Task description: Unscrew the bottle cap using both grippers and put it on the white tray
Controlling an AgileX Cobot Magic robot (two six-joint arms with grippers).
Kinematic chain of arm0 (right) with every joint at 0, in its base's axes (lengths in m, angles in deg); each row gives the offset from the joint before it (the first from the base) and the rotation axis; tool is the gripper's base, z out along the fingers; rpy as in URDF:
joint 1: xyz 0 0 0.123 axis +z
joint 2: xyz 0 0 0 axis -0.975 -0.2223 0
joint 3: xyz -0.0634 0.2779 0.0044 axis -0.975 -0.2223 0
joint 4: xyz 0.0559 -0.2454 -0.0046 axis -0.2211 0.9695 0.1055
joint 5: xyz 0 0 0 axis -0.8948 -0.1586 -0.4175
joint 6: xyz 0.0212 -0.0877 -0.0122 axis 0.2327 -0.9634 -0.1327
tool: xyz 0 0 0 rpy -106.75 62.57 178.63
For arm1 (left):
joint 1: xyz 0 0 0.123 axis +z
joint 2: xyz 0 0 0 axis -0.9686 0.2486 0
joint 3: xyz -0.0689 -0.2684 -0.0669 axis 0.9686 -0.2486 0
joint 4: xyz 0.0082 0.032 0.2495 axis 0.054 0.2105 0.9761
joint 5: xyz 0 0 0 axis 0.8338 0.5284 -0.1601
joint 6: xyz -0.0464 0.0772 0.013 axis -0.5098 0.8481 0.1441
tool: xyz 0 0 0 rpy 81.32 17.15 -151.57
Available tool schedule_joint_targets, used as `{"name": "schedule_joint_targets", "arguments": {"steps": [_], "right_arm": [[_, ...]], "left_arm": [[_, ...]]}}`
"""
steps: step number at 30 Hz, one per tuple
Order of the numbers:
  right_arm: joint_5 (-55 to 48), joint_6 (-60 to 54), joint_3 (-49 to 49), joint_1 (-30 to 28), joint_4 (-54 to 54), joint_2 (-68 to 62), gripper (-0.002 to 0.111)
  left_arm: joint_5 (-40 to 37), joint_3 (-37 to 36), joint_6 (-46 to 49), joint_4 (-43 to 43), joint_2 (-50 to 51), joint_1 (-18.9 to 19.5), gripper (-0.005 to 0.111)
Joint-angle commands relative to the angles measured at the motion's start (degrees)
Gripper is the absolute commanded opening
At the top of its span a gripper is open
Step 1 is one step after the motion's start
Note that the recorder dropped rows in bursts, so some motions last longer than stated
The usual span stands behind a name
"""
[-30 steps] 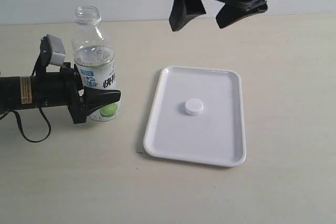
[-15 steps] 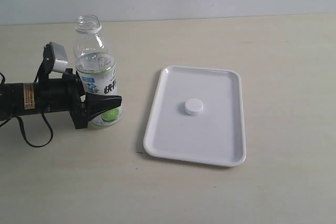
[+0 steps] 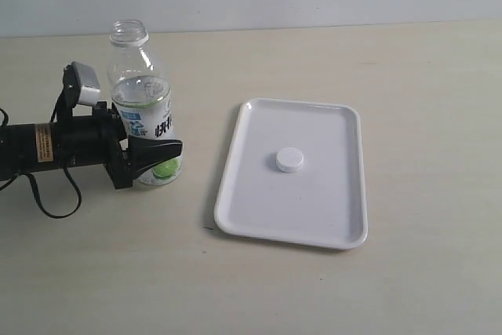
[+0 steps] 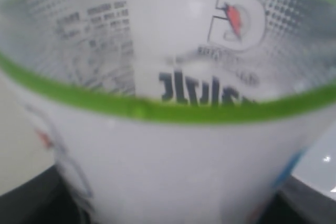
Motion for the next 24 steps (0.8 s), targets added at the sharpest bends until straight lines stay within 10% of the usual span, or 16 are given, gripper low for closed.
{"name": "schedule_joint_targets", "arguments": {"steps": [1, 24], "right_arm": [[0.4, -0.6, 0.1, -0.1, 0.0, 0.5, 0.08], [3.3, -2.4, 0.1, -0.1, 0.0, 0.5, 0.08]], "left_arm": [[0.7, 0.2, -1.2, -2.1, 0.3, 0.1, 0.074], [2.9, 0.2, -6.2, 3.9, -1.5, 4.6, 0.077]]}}
